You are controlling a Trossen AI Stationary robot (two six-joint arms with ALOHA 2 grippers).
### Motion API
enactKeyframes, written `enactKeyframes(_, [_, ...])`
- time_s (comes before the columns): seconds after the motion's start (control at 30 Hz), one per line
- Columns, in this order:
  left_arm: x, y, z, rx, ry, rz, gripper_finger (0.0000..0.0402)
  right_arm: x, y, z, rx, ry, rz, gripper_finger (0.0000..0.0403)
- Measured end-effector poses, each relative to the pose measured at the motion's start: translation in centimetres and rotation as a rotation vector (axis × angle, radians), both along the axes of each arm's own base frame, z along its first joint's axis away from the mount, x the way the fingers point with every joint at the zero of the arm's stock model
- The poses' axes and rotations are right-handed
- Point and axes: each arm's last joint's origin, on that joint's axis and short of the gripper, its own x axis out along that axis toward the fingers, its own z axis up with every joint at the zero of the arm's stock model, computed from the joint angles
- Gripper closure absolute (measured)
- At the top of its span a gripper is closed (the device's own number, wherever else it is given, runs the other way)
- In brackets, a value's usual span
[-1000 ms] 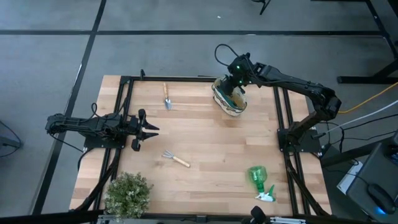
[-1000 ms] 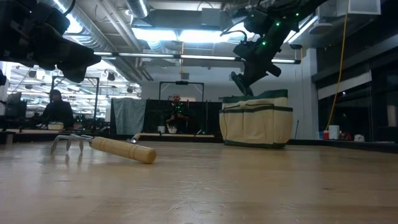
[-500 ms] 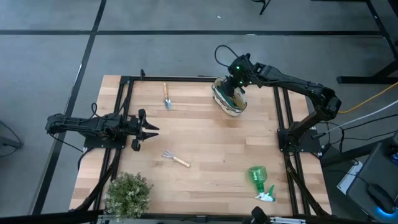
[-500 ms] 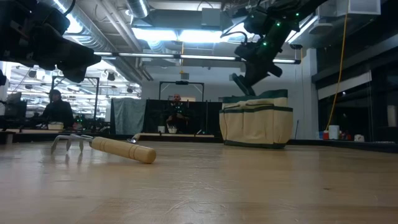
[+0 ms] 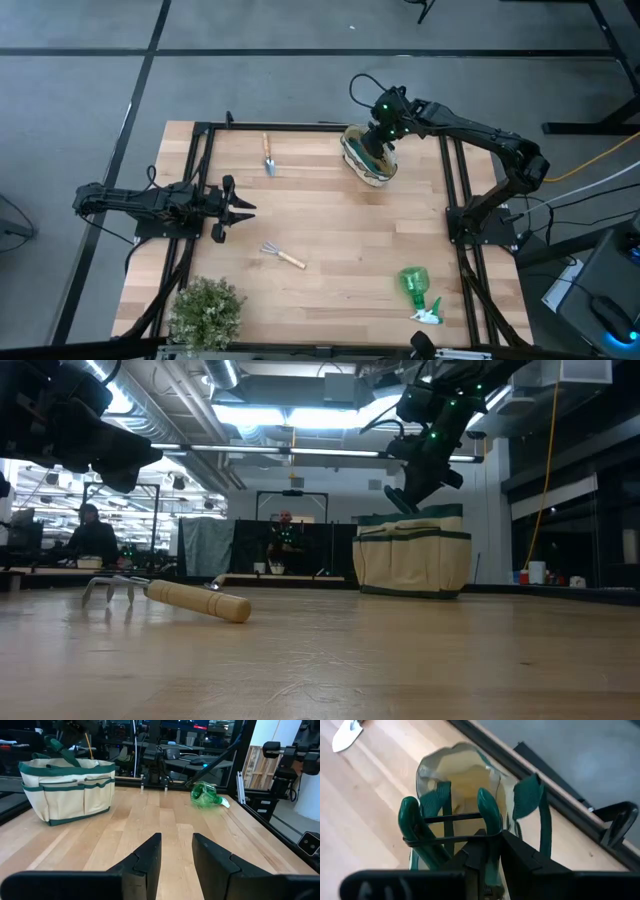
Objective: Pick & Place Garden tools in Gardening bag
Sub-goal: Put the cutter into the white bag
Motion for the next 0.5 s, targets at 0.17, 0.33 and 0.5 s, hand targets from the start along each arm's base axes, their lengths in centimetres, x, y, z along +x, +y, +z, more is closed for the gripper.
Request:
enactKeyframes(0.17, [0.00,0.00,0.02,0.000,-0.001,0.000,0.0296,-0.32,-0.17,-0.11,0.030,0.003,0.002,0.0347])
enactKeyframes(0.33, [0.00,0.00,0.02,0.000,-0.001,0.000,0.0296,-0.42,-0.35,-0.09,0.057,-0.021,0.014,0.0322])
enactKeyframes(0.5, [0.00,0.00,0.01,0.000,-0.001,0.000,0.0296,-0.65,-0.60,-0.09,0.041,-0.005,-0.008,0.0255])
